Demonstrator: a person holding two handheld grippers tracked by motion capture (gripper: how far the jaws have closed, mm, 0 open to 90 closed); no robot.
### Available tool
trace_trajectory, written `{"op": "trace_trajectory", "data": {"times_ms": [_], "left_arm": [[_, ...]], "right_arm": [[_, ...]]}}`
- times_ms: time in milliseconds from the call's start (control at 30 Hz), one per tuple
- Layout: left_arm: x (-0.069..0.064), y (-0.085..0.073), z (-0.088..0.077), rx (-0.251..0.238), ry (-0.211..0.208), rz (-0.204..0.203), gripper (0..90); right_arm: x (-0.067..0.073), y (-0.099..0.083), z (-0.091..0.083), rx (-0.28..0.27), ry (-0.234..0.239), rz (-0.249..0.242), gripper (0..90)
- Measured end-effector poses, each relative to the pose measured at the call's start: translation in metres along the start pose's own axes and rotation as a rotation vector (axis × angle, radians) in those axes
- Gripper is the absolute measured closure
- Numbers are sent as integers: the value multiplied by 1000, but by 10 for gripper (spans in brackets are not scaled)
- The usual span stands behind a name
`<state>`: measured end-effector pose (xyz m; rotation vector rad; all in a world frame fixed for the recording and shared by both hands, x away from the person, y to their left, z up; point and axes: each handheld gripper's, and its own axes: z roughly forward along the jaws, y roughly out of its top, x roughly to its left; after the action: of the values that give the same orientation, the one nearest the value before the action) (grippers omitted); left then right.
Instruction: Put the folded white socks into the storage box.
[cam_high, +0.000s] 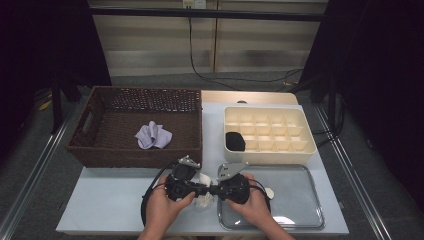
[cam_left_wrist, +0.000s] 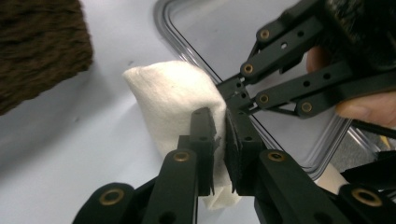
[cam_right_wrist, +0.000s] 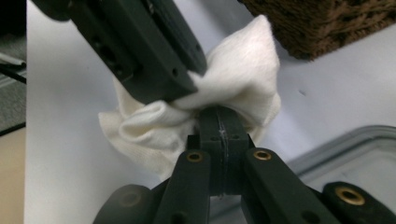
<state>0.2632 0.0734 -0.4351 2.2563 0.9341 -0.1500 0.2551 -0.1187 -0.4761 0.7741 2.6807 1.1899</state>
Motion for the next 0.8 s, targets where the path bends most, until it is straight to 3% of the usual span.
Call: {"op": "trace_trajectory", "data": {"times_ms": [133,267,400,567,800], "left_arm": [[-2,0,6,7,10,6,816],[-3,0,7,11,18,15,816],[-4,1,9,3,30,11,815],[-5,0,10,-7,29,12,808],[-5,1,10,-40,15,1,734]], "right_arm": [[-8,-1,-12,-3,-43,19,868],[-16,2,-28,-58,-71,61,844],[-15,12,-36,-111,-64,71,813],[-11,24,-29,-120,-46,58,788],[-16,18,-15,-74,-31,76,835]]}}
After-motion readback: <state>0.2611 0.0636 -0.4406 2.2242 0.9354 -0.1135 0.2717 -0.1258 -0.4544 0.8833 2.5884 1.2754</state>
